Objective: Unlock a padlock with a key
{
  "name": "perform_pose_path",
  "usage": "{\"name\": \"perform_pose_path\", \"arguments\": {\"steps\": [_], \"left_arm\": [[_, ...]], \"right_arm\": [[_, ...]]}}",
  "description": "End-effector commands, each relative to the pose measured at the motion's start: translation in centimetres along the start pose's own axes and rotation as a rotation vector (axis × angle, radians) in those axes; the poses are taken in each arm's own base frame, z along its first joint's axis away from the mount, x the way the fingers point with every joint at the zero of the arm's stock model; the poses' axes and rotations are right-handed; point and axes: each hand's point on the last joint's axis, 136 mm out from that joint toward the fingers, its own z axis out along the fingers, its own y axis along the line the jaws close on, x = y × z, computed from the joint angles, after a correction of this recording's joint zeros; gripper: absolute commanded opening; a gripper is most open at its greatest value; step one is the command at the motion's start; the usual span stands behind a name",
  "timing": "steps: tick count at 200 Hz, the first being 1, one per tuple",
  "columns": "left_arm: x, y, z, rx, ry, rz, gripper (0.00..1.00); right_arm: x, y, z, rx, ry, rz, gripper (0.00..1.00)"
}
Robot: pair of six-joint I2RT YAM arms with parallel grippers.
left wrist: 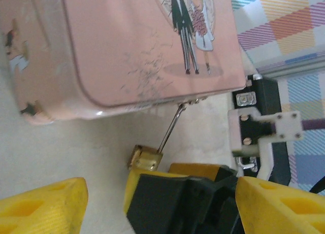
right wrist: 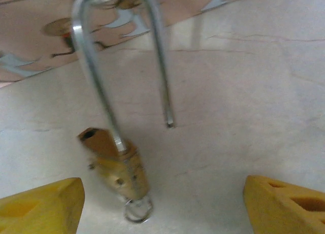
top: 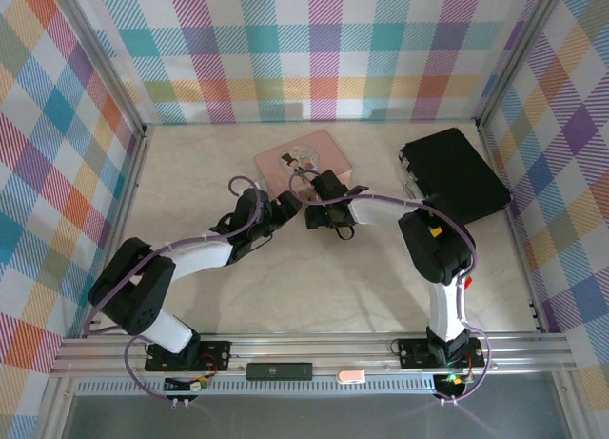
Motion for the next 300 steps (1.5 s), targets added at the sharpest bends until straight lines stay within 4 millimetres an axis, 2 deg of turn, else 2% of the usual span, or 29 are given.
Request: {"name": "perform_pose_path", "arguments": {"steps": [1,30,55,82,123,141,170,194,223,246,264,300], "left_arm": [[-1.1,-1.7,1.2,0.052,-0.050,-0.042,0.77],[-2.0,0.0,2.5,-0.035,-0.086,-0.004,0.77],[-3.3,0.4,3.6,-0.063,-0.105,0.021,0.77],[-4.6,0.7,4.5,-0.087,-0.111,0.058,0.77],[-7.0,1.4,4.9,-0.128,-0.112,0.131,0.77],[-8.1,1.4,4.6,-0.153,-0.112,0.200,0.77],[-9.0,1.6,3.5,-0.185,-0.078,0.366,0.77],[-7.7,0.6,2.2,-0.113,-0.011,0.441,0.76],[-4.5,-0.6,2.0,0.022,0.080,0.337,0.68],[-2.1,-1.2,3.2,0.083,0.109,0.284,0.63],[-1.1,-1.2,4.8,0.075,0.111,0.276,0.62],[-1.0,-0.7,8.2,0.112,0.070,0.202,0.51]], "right_arm": [[-1.1,-1.4,0.0,0.080,-0.023,-0.028,0.82],[-1.1,-3.3,-0.6,0.118,-0.032,-0.051,0.82],[-1.5,-4.6,-1.0,0.108,-0.035,-0.041,0.82],[-2.3,-4.1,-2.1,0.047,-0.053,-0.069,0.81],[-4.0,-2.0,-5.5,-0.124,-0.102,-0.106,0.81],[-5.3,-2.2,-6.9,-0.171,-0.134,-0.065,0.82],[-7.6,-3.9,-8.0,-0.263,-0.175,0.070,0.83],[-9.5,-4.9,-8.1,-0.339,-0.191,0.162,0.82],[-10.6,-5.1,-8.1,-0.408,-0.207,0.204,0.81],[-10.5,-5.0,-8.0,-0.427,-0.212,0.223,0.80],[-9.9,-4.9,-8.2,-0.446,-0.210,0.233,0.78],[-8.9,-4.7,-9.1,-0.475,-0.215,0.241,0.77]]}}
